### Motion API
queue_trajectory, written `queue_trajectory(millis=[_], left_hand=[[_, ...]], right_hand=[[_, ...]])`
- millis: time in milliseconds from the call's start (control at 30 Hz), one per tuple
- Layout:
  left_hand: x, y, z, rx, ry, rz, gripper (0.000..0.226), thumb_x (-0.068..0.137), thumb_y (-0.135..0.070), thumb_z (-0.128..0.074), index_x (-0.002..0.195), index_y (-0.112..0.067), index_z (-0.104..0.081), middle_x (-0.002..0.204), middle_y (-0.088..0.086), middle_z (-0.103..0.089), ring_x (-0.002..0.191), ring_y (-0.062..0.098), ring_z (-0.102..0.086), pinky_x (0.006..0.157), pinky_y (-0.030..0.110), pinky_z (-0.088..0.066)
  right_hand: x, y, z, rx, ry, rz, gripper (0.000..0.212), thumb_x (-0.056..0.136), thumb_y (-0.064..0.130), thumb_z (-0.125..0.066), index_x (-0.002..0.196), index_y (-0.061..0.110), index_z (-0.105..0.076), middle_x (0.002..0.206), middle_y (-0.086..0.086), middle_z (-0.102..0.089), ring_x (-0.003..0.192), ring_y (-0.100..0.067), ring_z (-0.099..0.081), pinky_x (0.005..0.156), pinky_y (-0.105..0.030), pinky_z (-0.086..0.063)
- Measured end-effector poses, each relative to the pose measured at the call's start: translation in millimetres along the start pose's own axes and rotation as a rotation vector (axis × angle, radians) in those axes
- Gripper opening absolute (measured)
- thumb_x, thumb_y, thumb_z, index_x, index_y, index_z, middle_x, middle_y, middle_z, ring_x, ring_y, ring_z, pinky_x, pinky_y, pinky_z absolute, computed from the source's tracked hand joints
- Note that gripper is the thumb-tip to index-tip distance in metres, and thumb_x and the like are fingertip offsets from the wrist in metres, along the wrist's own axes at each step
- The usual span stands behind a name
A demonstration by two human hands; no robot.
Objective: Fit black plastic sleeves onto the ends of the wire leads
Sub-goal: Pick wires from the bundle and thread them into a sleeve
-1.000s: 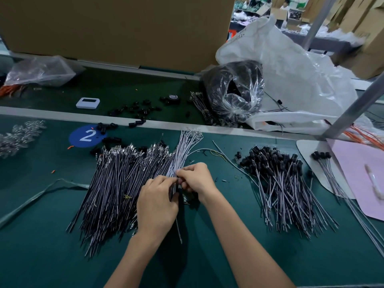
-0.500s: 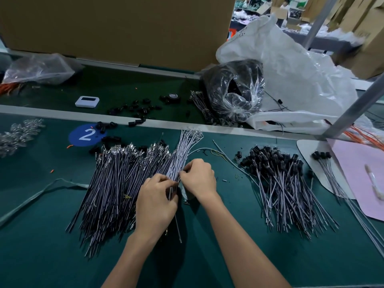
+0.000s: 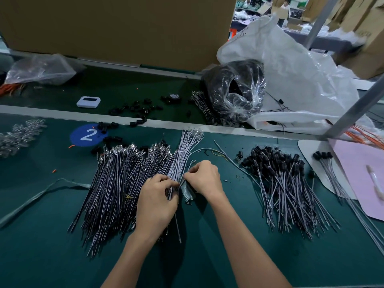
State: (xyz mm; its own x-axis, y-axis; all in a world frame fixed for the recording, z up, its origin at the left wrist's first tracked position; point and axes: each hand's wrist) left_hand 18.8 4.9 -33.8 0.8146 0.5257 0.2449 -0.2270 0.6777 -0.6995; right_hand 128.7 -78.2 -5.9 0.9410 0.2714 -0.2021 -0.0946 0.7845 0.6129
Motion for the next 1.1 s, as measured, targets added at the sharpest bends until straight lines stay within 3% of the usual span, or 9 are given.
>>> queue_trajectory(millis=[267, 367, 433, 533, 600, 733, 800, 900, 1100], left_hand=[[0, 2, -1, -0.002, 0.001, -0.009, 0.022, 0.076, -0.004, -0.075, 0.095, -0.015, -0.078, 0.098, -0.004, -0.064, 0.093, 0.018, -0.056, 0.082, 0.022, -0.036], [1, 2, 0, 0.002, 0.013, -0.011, 0.022, 0.076, -0.005, -0.075, 0.096, -0.016, -0.078, 0.099, -0.003, -0.065, 0.094, 0.018, -0.055, 0.08, 0.02, -0.033], [1, 3, 1, -0.001, 0.01, -0.011, 0.021, 0.077, -0.006, -0.075, 0.096, -0.016, -0.078, 0.1, -0.003, -0.065, 0.094, 0.017, -0.055, 0.08, 0.019, -0.032], [-1, 2, 2, -0.003, 0.003, -0.008, 0.019, 0.079, -0.01, -0.076, 0.097, -0.016, -0.078, 0.101, -0.004, -0.064, 0.095, 0.015, -0.053, 0.082, 0.02, -0.033], [-1, 1, 3, -0.006, 0.005, -0.007, 0.018, 0.08, -0.014, -0.077, 0.098, -0.017, -0.077, 0.1, -0.006, -0.063, 0.095, 0.014, -0.052, 0.083, 0.022, -0.035], [1, -1, 6, -0.014, 0.041, 0.018, 0.021, 0.08, -0.019, -0.079, 0.1, -0.025, -0.076, 0.098, -0.012, -0.056, 0.095, 0.011, -0.048, 0.084, 0.024, -0.036], [0, -2, 6, -0.011, 0.039, 0.025, 0.022, 0.081, -0.019, -0.078, 0.102, -0.026, -0.075, 0.096, -0.014, -0.055, 0.095, 0.011, -0.048, 0.084, 0.024, -0.036], [0, -4, 5, -0.01, 0.04, 0.034, 0.025, 0.082, -0.019, -0.077, 0.104, -0.028, -0.074, 0.096, -0.015, -0.053, 0.095, 0.009, -0.046, 0.086, 0.023, -0.034], [-1, -7, 10, -0.047, 0.065, 0.049, 0.025, 0.085, -0.016, -0.075, 0.108, -0.025, -0.073, 0.101, -0.012, -0.058, 0.097, 0.011, -0.052, 0.095, 0.031, -0.044]], right_hand=[[0, 0, -7, -0.126, -0.052, 0.005, 0.028, 0.087, 0.034, -0.063, 0.075, 0.008, -0.063, 0.075, -0.006, -0.057, 0.074, -0.031, -0.052, 0.064, -0.03, -0.039], [0, 2, -5, -0.163, -0.046, 0.004, 0.024, 0.086, 0.025, -0.06, 0.067, 0.011, -0.053, 0.066, -0.004, -0.049, 0.071, -0.032, -0.049, 0.062, -0.03, -0.036], [0, 2, -1, -0.139, -0.05, 0.006, 0.023, 0.082, 0.022, -0.061, 0.065, 0.007, -0.056, 0.061, -0.004, -0.051, 0.067, -0.03, -0.051, 0.058, -0.03, -0.037], [-2, -7, 7, 0.069, -0.094, 0.07, 0.022, 0.078, 0.02, -0.062, 0.068, 0.002, -0.068, 0.061, -0.011, -0.065, 0.055, -0.017, -0.052, 0.052, -0.031, -0.044], [-5, -13, 15, 0.322, -0.133, 0.109, 0.018, 0.082, 0.018, -0.064, 0.07, 0.007, -0.07, 0.064, -0.006, -0.071, 0.048, -0.007, -0.052, 0.048, -0.025, -0.043], [-11, -24, 33, 0.68, -0.15, 0.125, 0.009, 0.088, 0.013, -0.067, 0.08, 0.01, -0.066, 0.07, -0.002, -0.073, 0.048, -0.007, -0.054, 0.047, -0.018, -0.043], [-16, -26, 39, 0.779, -0.139, 0.14, 0.003, 0.089, 0.012, -0.068, 0.089, 0.011, -0.065, 0.073, -0.004, -0.074, 0.048, -0.008, -0.053, 0.048, -0.017, -0.043], [-23, -28, 47, 0.876, -0.148, 0.143, 0.01, 0.09, 0.011, -0.068, 0.099, 0.015, -0.067, 0.073, -0.002, -0.074, 0.05, -0.006, -0.053, 0.048, -0.017, -0.043], [-31, -27, 66, 1.017, -0.197, 0.194, 0.01, 0.091, 0.007, -0.065, 0.091, 0.014, -0.072, 0.068, 0.002, -0.07, 0.051, -0.005, -0.051, 0.048, -0.015, -0.041]])
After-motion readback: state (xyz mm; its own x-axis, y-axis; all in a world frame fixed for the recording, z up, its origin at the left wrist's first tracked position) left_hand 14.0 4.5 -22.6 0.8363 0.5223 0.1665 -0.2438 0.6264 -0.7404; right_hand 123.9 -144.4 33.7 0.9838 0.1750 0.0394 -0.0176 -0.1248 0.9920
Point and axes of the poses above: each hand's wrist, its own x-axis towards the middle knuckle, its own z-axis out of the back of the hand, y = z × x
